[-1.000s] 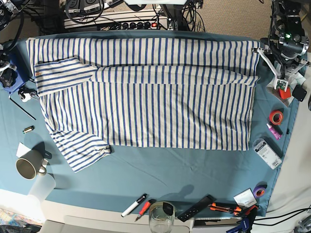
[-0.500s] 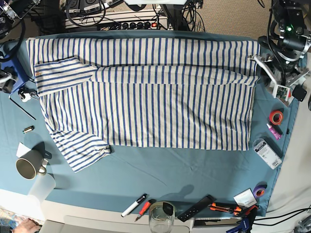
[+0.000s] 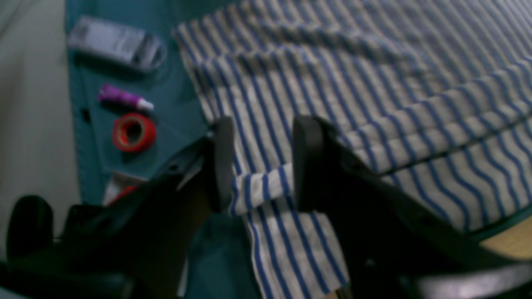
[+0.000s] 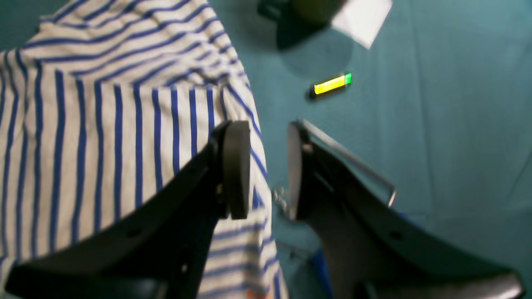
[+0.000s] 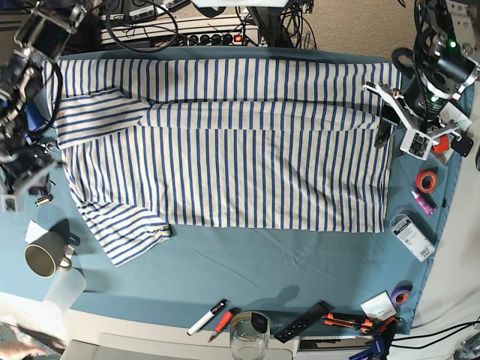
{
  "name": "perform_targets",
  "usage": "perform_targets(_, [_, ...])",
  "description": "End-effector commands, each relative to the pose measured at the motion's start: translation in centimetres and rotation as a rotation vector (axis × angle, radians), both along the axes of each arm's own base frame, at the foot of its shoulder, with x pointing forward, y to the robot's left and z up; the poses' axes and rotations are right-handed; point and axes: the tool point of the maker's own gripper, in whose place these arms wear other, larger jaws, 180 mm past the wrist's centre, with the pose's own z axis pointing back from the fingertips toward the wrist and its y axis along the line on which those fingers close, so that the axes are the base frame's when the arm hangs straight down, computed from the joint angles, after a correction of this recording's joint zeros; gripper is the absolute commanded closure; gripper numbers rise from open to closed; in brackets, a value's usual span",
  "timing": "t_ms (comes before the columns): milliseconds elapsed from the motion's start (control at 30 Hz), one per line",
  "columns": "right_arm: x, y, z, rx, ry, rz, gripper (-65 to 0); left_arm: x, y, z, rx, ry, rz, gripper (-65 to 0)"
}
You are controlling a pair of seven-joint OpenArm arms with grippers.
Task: Fold the T-shirt properly
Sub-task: 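Grasp the sleeve near the right gripper with the right gripper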
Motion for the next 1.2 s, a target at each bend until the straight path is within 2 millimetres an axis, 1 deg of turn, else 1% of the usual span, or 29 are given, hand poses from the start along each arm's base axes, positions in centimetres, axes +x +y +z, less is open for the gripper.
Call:
perform_targets(0, [1.5, -0.5, 2.2, -0.038, -0.067, 0.007, -16.0, 0.3, 0.1, 0.7, -0.002, -0.030, -0.005, -24.5])
perform_targets(100, [4.3, -0.3, 2.0, -0.048, -0.079, 0.022, -16.0, 0.2, 0.3, -0.1, -0.009, -0.007, 0.001, -24.5])
perform_targets(233, [8.0, 0.2, 1.2, 0.018, -0.083, 0.041, -16.1, 0.1, -0.2, 0.0, -0.026, -0.008, -0.023, -24.5])
perform_targets(367, [10.6, 0.8, 0.8, 0.066, -0.118, 0.056, -16.0, 0.0, -0.5, 0.0, -0.023, -0.008, -0.048, -24.5])
perform_targets(400, [11.1, 0.7, 0.9, 0.076, -0.140, 0.042, -16.0, 0.0, -0.5, 0.0, -0.023, -0.009, -0.048, -24.5])
perform_targets(467, [11.8, -0.2, 0.9, 0.040, -0.171, -0.010, -16.0, 0.0, -0.5, 0.0, -0.024, -0.010, -0.048, -24.5])
perform_targets(533, [12.0, -1.0, 0.4, -0.016, -0.178, -0.046, -16.0, 0.0, -0.5, 0.0, -0.024, -0.010, -0.048, -24.5])
perform_targets(567, [12.1, -1.1, -0.2, -0.021, -0.166, -0.050, -16.1, 0.0, -0.6, 0.0, -0.026, -0.009, -0.048, -24.5])
perform_targets(667, [12.0, -0.8, -2.5, 0.020, -0.107, -0.044, -16.1, 0.0, -0.6, 0.0, -0.027, -0.008, -0.048, -24.5])
perform_targets(733, [11.9, -1.0, -3.8, 0.043, -0.078, -0.054, -16.1, 0.0, -0.6, 0.0, -0.026, -0.008, -0.048, -24.5])
perform_targets(933, [11.1, -1.5, -6.5, 0.080, -0.033, -0.085, -16.1, 0.0, -0.6, 0.0, -0.026, -0.008, -0.048, -24.5])
perform_targets(1033, [10.9, -1.2, -7.4, 0.092, -0.010, -0.086, -16.1, 0.0, -0.6, 0.0, -0.027, -0.008, -0.048, -24.5])
perform_targets(1167, [10.5, 0.3, -8.9, 0.123, 0.050, -0.082, -16.0, 0.0, -0.6, 0.0, -0.029, -0.009, -0.049, -24.5])
